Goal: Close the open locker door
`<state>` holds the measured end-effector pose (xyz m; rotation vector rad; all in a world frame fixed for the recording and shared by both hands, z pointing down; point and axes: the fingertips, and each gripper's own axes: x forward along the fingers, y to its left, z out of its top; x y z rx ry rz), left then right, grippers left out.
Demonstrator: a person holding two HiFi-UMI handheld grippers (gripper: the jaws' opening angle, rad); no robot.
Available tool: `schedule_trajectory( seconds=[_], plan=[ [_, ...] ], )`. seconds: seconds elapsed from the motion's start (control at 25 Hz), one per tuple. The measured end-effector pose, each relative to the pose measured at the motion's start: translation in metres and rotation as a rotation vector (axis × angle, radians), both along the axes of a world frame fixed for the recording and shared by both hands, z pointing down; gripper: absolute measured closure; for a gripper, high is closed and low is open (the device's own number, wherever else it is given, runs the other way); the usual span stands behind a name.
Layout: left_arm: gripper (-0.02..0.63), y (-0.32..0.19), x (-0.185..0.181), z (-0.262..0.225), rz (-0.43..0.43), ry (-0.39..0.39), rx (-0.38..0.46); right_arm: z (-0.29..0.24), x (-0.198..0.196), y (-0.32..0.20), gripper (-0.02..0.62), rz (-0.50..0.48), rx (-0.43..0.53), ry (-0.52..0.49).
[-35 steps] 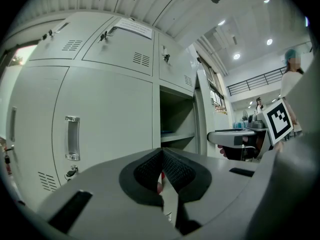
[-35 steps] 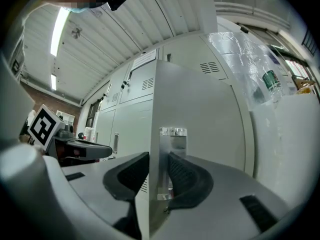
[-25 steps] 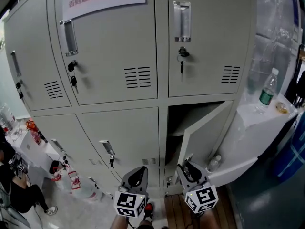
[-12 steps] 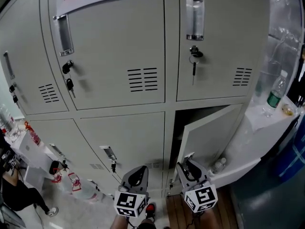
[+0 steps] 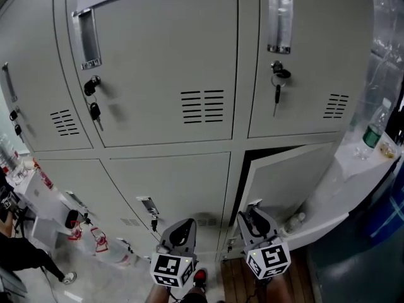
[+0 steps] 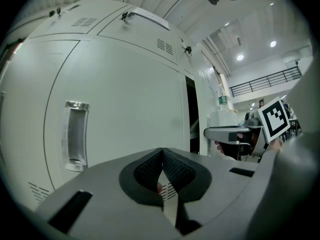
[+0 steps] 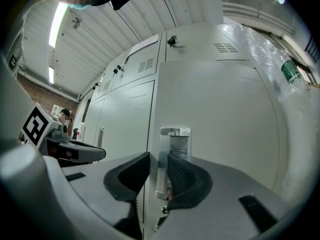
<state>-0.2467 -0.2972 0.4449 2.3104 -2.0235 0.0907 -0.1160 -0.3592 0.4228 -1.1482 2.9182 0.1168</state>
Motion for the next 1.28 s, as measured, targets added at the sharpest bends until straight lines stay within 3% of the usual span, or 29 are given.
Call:
schedule_trajectory(
  seconds=[1.28],
  plan=[
    [0.584,-0.022,-0.026,0.009,-0.019,0.012,-0.013,0.000,-0.019,-0.035,0.488,0.017,-0.004,-0.013]
  ],
)
